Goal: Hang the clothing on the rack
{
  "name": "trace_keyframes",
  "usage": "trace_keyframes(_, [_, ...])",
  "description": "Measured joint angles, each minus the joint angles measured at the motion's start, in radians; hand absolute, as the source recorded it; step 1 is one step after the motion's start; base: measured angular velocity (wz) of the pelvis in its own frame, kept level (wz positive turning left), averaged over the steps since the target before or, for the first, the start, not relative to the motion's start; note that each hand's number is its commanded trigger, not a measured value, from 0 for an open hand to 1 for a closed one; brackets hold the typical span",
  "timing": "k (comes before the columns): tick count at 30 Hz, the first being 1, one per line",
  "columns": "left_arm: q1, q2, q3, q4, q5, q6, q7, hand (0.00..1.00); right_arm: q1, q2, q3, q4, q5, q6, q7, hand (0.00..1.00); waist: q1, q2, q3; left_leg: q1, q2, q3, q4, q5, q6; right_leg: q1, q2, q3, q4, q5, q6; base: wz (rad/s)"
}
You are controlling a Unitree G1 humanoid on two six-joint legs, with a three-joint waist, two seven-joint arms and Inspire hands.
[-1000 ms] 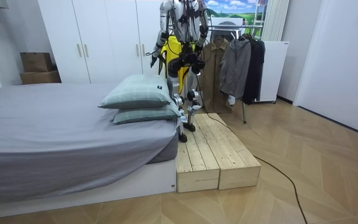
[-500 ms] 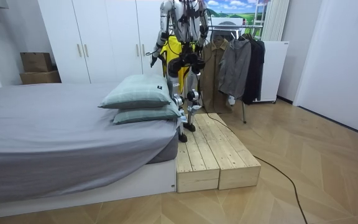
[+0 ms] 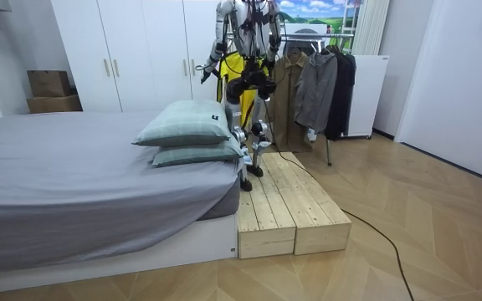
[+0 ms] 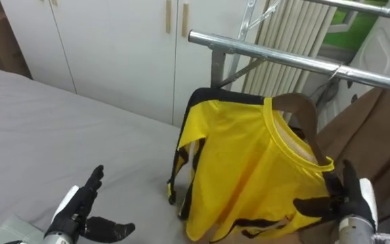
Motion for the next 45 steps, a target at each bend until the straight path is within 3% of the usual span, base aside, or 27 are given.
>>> trace_keyframes(4, [0.000,-0.003,-0.014,-0.002,-0.003,0.000,0.009,0.00,-0.004,-0.011,0.007,-0.062,-0.244,-0.021,-0.182,0.00,-0.005,0.000,-0.0002,0.005,0.001,0.006,0.000,0.001,0.001,0.001,0.003,0.006,0.001,0.000,0.000,-0.04])
trace_keyframes(9, [0.000,-0.004,-0.032,-0.004,-0.002,0.002,0.018,0.00,-0.025,-0.013,0.010,-0.068,-0.289,-0.022,-0.327,0.00,0.002,-0.005,-0.0003,0.005,-0.001,0.014,0.000,0.001,0.001,-0.009,0.004,0.015,0.015,-0.003,0.002,-0.06])
trace_keyframes(16, [0.001,-0.005,-0.032,-0.009,-0.001,0.010,0.018,0.00,-0.028,-0.024,0.006,-0.100,-0.313,-0.021,-0.413,0.00,-0.017,-0.011,-0.0020,-0.008,-0.001,0.018,0.004,0.001,0.001,-0.019,0.003,0.016,0.015,-0.003,0.002,-0.01])
trace_keyframes(21, [0.002,-0.005,-0.041,-0.018,-0.001,0.015,0.018,0.00,-0.028,-0.047,0.006,-0.125,-0.313,-0.021,-0.441,0.00,-0.028,-0.011,-0.0023,-0.020,-0.001,0.022,0.005,0.001,0.001,-0.034,0.004,0.021,0.017,-0.001,0.000,-0.04])
trace_keyframes(28, [0.026,-0.006,-0.046,-0.117,-0.004,0.024,0.018,0.00,-0.028,-0.054,0.007,-0.179,-0.310,-0.018,-0.455,0.00,-0.041,-0.011,-0.0028,-0.025,0.002,0.033,0.004,0.001,0.001,-0.042,0.010,0.030,0.019,0.003,-0.004,-0.05])
trace_keyframes(45, [0.060,-0.007,-0.059,-0.118,-0.003,0.025,0.016,0.00,0.017,-0.053,0.012,-0.278,-0.342,-0.018,-0.464,0.00,-0.045,0.002,-0.0078,-0.009,0.004,0.060,0.004,0.001,0.000,-0.039,0.020,0.055,0.029,0.005,-0.006,-0.04])
